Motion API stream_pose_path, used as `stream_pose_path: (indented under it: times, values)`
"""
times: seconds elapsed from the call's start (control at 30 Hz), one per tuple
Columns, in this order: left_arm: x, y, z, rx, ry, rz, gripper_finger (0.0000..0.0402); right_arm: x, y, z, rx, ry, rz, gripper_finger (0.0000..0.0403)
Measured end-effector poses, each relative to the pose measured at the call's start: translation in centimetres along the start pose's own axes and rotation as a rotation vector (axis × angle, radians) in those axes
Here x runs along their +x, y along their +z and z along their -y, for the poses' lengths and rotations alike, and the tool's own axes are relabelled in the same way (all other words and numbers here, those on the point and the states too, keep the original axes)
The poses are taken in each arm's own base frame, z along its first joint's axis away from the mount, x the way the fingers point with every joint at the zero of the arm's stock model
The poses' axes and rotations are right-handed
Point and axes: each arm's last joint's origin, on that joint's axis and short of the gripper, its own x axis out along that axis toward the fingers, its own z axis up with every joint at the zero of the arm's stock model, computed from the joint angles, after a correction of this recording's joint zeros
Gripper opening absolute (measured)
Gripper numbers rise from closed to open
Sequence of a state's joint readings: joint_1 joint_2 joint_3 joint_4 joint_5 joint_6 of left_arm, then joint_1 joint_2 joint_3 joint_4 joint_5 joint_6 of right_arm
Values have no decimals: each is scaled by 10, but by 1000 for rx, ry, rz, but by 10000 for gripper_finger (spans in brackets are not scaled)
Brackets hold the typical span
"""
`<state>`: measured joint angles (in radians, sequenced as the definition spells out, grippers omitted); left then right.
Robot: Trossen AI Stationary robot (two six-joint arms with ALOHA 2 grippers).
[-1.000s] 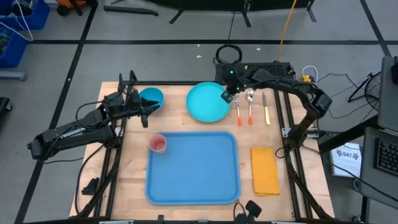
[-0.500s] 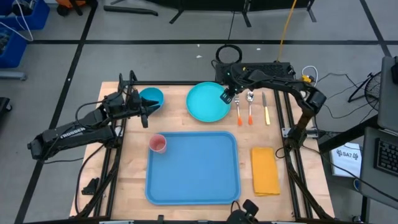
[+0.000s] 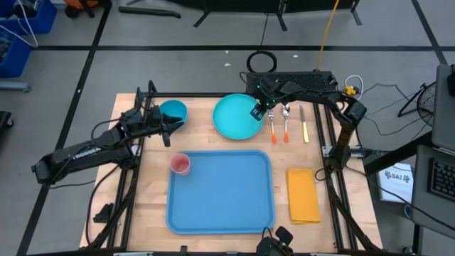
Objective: Set up tray
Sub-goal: Put the blue plate to the bottom right of the pink cup on the blue serving tray
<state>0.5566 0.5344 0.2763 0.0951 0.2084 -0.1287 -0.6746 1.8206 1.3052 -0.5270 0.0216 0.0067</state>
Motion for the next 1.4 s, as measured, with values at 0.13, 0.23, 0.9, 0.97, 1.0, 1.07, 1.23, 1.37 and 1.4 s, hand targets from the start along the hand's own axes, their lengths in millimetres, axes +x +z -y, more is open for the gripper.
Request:
stream_pose_path:
  times: [0.13,0.23,0.9,0.97,1.0,1.07,1.23,1.37,1.4]
  values:
    - [-2,-4,-3,-15,-10,8,102,0,0,0,-1,0,0,141]
    - [-2,-14,-8,-37,21,8,102,0,0,1,2,-1,1,141]
    - [-4,-48,-18,-127,15,69,102,16,-20,9,47,17,-24,141]
    - [-4,-48,-18,-125,15,68,102,19,-23,7,57,56,-16,141]
    - [-4,-48,-18,-124,15,68,102,20,-24,7,58,74,-9,141]
    - [-4,-48,-18,-123,15,68,102,22,-26,6,62,104,-4,138]
    - [-4,-48,-18,-127,15,68,102,24,-26,4,82,121,15,116]
    - [-4,-48,-18,-127,16,67,102,24,-25,4,75,116,35,87]
    - [-4,-48,-18,-127,16,67,102,25,-24,4,74,114,50,76]
